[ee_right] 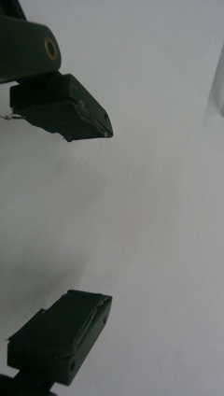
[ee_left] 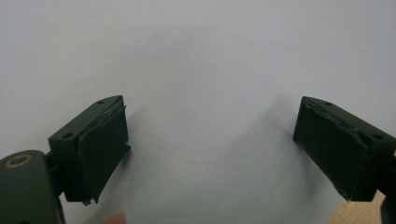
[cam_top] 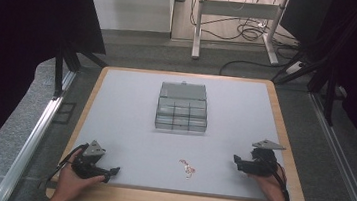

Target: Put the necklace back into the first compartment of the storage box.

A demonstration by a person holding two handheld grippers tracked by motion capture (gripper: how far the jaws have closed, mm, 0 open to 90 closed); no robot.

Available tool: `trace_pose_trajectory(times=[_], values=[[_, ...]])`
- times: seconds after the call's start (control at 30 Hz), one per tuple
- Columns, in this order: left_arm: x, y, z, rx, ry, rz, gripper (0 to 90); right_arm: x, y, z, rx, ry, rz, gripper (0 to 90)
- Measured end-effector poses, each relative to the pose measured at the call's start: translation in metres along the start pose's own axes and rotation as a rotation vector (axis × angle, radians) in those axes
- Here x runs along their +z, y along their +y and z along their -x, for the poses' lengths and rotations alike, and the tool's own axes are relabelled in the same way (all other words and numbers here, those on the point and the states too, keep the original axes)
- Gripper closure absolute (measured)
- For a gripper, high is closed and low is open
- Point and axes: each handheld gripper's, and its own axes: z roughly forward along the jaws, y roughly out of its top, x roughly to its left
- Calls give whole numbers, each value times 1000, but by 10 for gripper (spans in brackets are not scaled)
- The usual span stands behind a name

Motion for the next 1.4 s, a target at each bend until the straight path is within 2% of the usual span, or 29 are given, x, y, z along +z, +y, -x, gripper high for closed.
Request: trace_pose_trajectory(times=[0.2, 0.23, 0.4, 0.57, 0.7, 0.97, 1.2, 1.4], values=[[0, 0, 0, 1, 1, 2, 102, -6, 1, 0, -4, 13, 1, 186], [0, 0, 0, 1, 1, 3, 102, -8, 3, -1, -23, 6, -11, 189], [0, -1, 0, 0, 0, 4, 102, -11, 8, -7, -53, 12, -14, 213], [0, -1, 0, -2, 1, 9, 102, -18, 15, -13, -80, 26, 3, 237], [0, -1, 0, -3, 1, 12, 102, -24, 19, -16, -106, 20, 5, 240], [0, -1, 0, -2, -1, 13, 101, -34, 34, -31, -161, 70, 15, 271], [0, -2, 0, -2, -1, 14, 101, -39, 41, -36, -159, 107, 13, 312], [0, -2, 0, -3, -1, 14, 101, -41, 52, -46, -188, 148, -2, 361]])
